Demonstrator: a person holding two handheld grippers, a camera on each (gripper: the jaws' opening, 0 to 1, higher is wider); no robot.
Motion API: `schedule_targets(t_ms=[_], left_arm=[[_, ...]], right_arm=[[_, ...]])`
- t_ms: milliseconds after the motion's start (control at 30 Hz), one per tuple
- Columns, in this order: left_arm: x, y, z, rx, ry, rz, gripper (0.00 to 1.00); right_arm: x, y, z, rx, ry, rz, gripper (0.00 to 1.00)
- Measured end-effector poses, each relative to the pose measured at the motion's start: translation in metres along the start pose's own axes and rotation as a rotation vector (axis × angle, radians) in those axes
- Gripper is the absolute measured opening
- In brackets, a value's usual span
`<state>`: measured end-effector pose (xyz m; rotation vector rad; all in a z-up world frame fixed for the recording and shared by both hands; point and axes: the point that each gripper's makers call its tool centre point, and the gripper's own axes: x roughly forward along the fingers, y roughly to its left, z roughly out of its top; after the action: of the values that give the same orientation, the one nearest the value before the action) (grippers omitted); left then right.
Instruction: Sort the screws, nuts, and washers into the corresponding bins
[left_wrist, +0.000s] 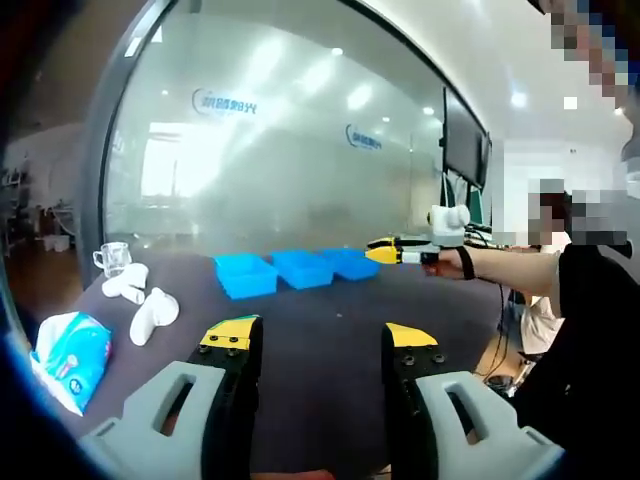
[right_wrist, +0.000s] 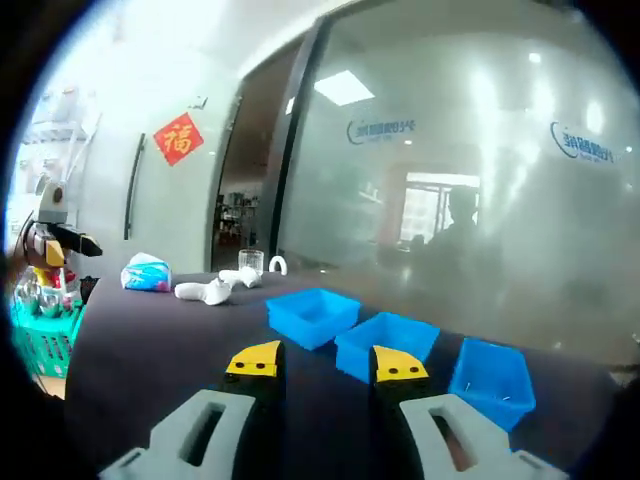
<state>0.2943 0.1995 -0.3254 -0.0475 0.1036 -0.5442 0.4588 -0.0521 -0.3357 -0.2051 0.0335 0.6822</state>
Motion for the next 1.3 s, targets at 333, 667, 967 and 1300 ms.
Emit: schedule_targets(t_ms=[333, 667, 967, 1300], left_arm=[[0.006, -0.001, -0.005, -0.001, 0.015, -0.009, 0.47], [0.011, -0.003, -0.004, 0.006, 0.022, -0.022, 0.47], [0.009, -0.005, -0.004, 0.011, 0.025, -0.022, 0.47], [0.005, -0.003, -0.005, 0.009, 0.022, -0.012, 0.47]], right_arm=[[-0.061, 0.009, -0.015, -0.011, -0.007, 0.013, 0.29], [-0.087, 0.013, -0.031, -0.011, 0.027, 0.032, 0.29], [-0.081, 0.036, -0.048, -0.022, 0.135, 0.208, 0.29], [-0.07, 0.042, -0.044, -0.023, 0.164, 0.257, 0.29]])
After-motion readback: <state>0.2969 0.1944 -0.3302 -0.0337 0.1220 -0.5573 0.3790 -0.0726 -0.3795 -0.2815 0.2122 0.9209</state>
